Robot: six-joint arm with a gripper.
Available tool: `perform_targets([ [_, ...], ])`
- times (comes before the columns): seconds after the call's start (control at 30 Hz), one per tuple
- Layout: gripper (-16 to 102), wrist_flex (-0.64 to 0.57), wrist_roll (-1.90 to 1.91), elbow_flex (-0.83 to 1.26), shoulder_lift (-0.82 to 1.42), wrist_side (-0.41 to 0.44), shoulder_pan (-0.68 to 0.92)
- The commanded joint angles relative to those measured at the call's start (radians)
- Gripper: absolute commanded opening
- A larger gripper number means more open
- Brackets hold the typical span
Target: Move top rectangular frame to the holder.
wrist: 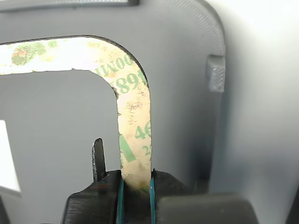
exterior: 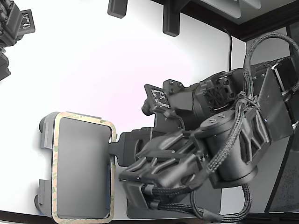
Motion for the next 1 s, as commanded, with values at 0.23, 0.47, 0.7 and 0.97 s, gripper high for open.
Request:
perform_targets([
  [0.23,-11,-0.009,0.020,-0.043,-0.029,-0.038,-0.026],
  [0.47,-11,-0.003,0.011,-0.048,-0.052,-0.048,-0.026],
  [0.7,-11,0.020,0.011,-0.060,-0.074,-0.049,-0.026],
  [0.97,-11,0.025,0.014,-0.078,-0.114,-0.040,-0.028],
])
